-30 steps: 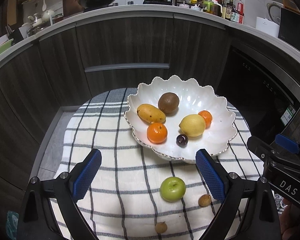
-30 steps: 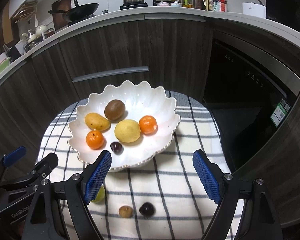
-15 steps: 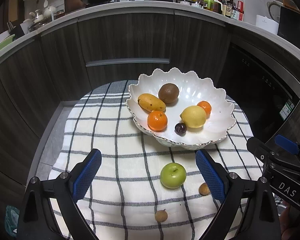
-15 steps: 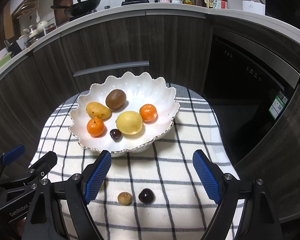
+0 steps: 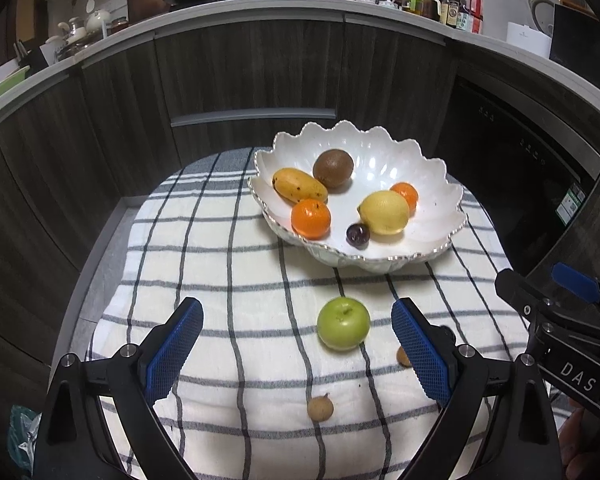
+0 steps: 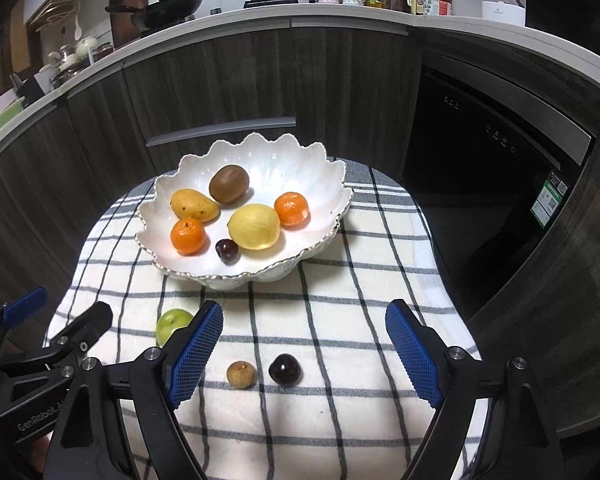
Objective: Organize fruits
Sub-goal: 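Withdraw both tools from the bowl toward the remaining fruits, then grasp the brown longan with the left tool while the right tool grasps the dark plum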
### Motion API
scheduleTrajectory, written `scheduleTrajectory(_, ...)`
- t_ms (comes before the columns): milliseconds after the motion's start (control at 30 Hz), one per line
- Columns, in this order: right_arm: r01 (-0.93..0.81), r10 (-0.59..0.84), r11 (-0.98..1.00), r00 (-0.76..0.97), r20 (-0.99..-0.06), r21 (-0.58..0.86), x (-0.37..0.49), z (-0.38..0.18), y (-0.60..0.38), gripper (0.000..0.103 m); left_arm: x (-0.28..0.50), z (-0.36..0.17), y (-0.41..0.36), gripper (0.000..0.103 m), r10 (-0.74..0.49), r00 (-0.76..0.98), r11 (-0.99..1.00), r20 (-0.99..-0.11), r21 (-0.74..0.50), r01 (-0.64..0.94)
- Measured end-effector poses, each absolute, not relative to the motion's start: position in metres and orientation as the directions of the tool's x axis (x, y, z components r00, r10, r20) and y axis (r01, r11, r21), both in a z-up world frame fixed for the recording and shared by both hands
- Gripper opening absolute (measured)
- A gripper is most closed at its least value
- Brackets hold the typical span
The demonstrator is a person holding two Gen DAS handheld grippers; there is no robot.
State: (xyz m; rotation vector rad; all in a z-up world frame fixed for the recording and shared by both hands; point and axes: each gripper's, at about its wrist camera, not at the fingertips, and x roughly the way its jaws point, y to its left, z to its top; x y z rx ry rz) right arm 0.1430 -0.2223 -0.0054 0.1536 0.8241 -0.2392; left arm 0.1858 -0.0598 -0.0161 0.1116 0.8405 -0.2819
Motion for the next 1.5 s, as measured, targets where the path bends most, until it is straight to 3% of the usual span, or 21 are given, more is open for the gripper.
scheduleTrajectory(800,0.254,-0.189,0.967,0.642,-0.743,-0.027,0.114,-0.049,-0.205,0.084,0.155,-0.078,-0.054,0.095,-0.167,0.596,0.954,-0.785,0.023,0.298)
scheduleTrajectory(1500,0.246,-0.184,0.968,0.592,-0.785,-0.042,0.12,-0.072,-0.206,0.084,0.159,-0.12,-0.06,0.044,-0.188,0.498,0.936,-0.846,0.0,0.353)
